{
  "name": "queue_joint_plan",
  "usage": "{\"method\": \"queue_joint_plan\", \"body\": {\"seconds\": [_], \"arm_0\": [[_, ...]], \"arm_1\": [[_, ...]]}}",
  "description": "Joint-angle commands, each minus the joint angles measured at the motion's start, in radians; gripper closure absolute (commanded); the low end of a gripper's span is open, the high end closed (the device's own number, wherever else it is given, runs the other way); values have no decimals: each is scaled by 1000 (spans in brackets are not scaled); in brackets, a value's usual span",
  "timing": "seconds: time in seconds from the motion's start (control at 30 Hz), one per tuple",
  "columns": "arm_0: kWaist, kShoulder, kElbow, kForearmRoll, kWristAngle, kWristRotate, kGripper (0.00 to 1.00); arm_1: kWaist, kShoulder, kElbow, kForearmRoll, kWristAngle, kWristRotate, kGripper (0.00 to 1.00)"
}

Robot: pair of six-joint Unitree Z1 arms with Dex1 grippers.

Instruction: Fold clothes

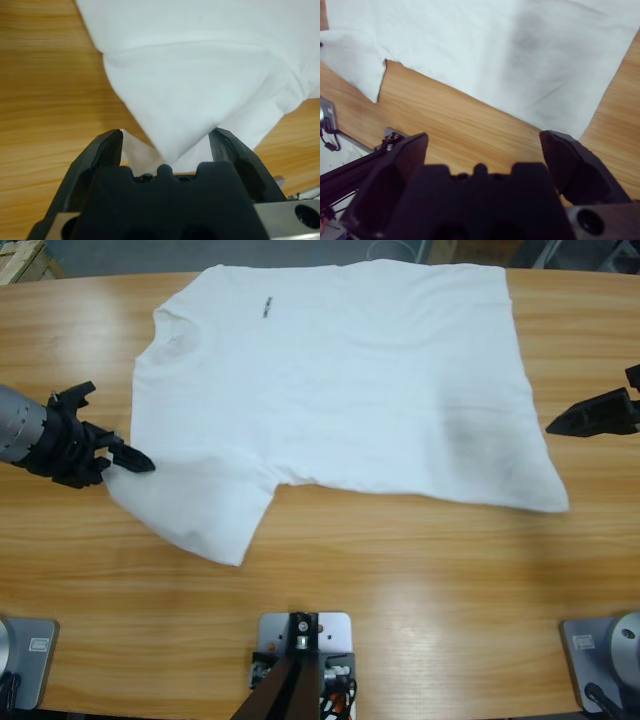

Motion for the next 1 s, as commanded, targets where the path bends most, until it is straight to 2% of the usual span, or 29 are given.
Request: {"method": "queue_joint_plan", "body": {"seconds": [0.03, 0.4, 0.5, 0.57, 0.6, 0.63, 0.8, 0.87, 1.0], "arm_0": [[15, 41, 45, -51, -62, 20, 326], [15, -25, 68, -50, -172, 25, 348], [15, -43, 79, -50, -172, 25, 537], [15, -51, 83, -50, -180, 25, 763], [16, -54, 84, -50, -189, 26, 924], [15, -56, 84, -51, -193, 27, 1000], [15, -61, 87, -51, -195, 29, 1000], [16, -62, 87, -51, -196, 31, 1000], [16, -66, 86, -51, -195, 41, 1000]], "arm_1": [[-2, 39, 25, -1, 9, 12, 92], [-2, 29, 25, -1, 11, 12, 92], [-2, 25, 25, -1, 11, 12, 92], [-2, 21, 26, -1, 12, 12, 92], [-2, 20, 25, -1, 12, 12, 92], [-2, 19, 26, -1, 12, 12, 92], [-2, 19, 26, -1, 11, 12, 103], [-2, 17, 26, -2, 8, 12, 152], [-2, 14, 24, -2, 2, 26, 177]]}}
